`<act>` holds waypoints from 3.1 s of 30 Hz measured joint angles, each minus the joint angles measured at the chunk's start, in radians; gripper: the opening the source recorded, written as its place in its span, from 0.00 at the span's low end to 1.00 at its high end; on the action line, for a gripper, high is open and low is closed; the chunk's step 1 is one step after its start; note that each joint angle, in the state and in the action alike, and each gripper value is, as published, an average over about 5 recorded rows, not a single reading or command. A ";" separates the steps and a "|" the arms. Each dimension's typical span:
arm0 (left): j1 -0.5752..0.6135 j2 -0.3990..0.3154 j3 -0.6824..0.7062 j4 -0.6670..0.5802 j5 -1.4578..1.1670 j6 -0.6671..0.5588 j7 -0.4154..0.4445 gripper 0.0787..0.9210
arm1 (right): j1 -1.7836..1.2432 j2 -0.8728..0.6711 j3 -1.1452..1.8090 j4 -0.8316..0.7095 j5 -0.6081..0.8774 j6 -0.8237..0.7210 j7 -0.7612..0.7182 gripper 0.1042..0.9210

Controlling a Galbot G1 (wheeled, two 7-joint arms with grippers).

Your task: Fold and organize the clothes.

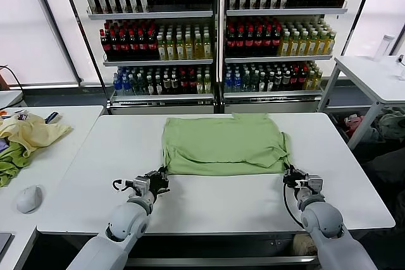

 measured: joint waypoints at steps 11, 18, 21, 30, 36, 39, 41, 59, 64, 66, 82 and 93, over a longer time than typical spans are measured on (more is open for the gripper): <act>0.150 0.028 -0.066 -0.149 0.000 0.010 -0.006 0.03 | -0.165 0.007 0.060 0.162 -0.043 0.004 0.005 0.07; 0.295 0.041 -0.127 -0.262 0.011 0.014 -0.004 0.03 | -0.293 0.025 0.096 0.281 -0.092 0.011 0.007 0.07; 0.359 0.048 -0.158 -0.305 0.015 0.020 -0.001 0.03 | -0.349 0.035 0.114 0.328 -0.115 0.014 0.004 0.07; 0.514 0.080 -0.244 -0.409 0.027 0.044 0.012 0.03 | -0.476 0.061 0.161 0.439 -0.182 0.016 0.015 0.17; 0.556 0.085 -0.268 -0.450 0.029 0.055 0.009 0.15 | -0.508 0.060 0.178 0.493 -0.196 0.034 0.019 0.38; 0.563 0.089 -0.277 -0.458 0.024 0.051 0.001 0.26 | -0.505 0.054 0.178 0.507 -0.192 0.038 0.017 0.47; 0.559 0.093 -0.280 -0.459 0.018 0.045 -0.006 0.32 | -0.491 0.052 0.175 0.510 -0.186 0.038 0.019 0.54; 0.207 0.075 -0.160 -0.239 -0.071 0.009 -0.053 0.87 | 0.006 0.049 0.017 0.209 -0.033 -0.069 0.044 0.88; 0.060 0.057 -0.095 -0.124 -0.093 0.007 -0.063 0.88 | 0.156 0.066 -0.048 0.059 -0.021 -0.093 0.035 0.88; 0.001 0.047 -0.070 -0.070 -0.100 0.005 -0.064 0.88 | 0.213 0.074 -0.071 -0.001 -0.020 -0.101 0.031 0.88; -0.336 -0.037 0.081 0.331 -0.124 0.012 -0.059 0.88 | 0.558 0.167 -0.195 -0.421 -0.049 -0.135 -0.017 0.88; -0.396 -0.075 0.110 0.454 -0.133 0.024 -0.050 0.87 | 0.666 0.225 -0.217 -0.627 -0.084 -0.122 -0.062 0.87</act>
